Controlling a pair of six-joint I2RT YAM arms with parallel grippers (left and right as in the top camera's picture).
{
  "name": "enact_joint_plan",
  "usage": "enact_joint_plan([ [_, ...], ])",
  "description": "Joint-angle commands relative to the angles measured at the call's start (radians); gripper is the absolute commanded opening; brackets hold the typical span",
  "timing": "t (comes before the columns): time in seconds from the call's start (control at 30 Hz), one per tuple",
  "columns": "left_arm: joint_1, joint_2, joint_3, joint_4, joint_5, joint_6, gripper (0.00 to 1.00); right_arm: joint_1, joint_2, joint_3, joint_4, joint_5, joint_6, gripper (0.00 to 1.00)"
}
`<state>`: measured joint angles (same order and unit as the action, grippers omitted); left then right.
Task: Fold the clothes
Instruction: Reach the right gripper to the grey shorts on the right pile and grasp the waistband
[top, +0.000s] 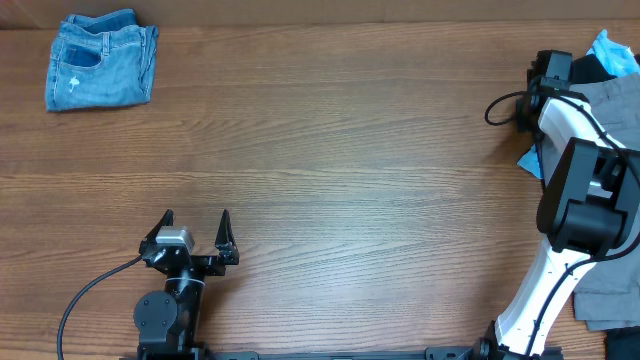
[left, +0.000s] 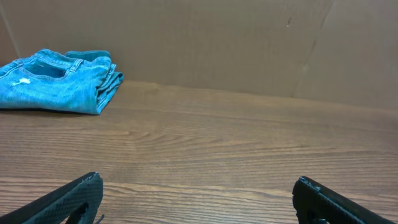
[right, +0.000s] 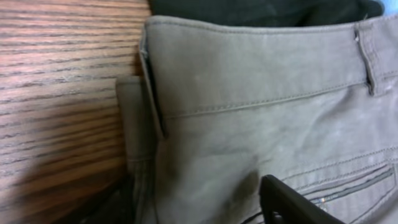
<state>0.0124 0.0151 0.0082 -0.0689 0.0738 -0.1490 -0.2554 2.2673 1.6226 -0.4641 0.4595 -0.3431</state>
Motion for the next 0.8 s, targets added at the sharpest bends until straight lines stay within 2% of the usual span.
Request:
enact_joint_plan([
  [0.0,-0.006,-0.011,-0.003,-0.002,-0.006,0.022,1.00,-0.008,0.050,-0.006,-0.005,-0.058,0.003,0.58],
  [0.13,-0.006,-0.011,-0.003,-0.002,-0.006,0.023,1.00,-0.009,0.050,-0.006,-0.004,-0.057,0.015,0.43],
  [0.17,-0.006,-0.011,-0.003,-0.002,-0.006,0.022,1.00,-0.009,0.050,-0.006,-0.004,-0.057,0.036,0.35],
  [0.4,-0.006,-0.011,-0.003,-0.003,-0.006,0.022,1.00,-0.009,0.048,-0.004,0.018,-0.029,0.166,0.08],
  [0.5,-0.006,-0.011,-0.003,-0.002,-0.006,0.023,1.00,-0.003,0.039,-0.003,0.026,-0.003,0.169,0.04],
  [0.77,-0.006,-0.011,-0.003,-0.003,-0.006,0.023,1.00,0.003,-0.053,-0.003,0.043,0.037,0.237,0.04],
])
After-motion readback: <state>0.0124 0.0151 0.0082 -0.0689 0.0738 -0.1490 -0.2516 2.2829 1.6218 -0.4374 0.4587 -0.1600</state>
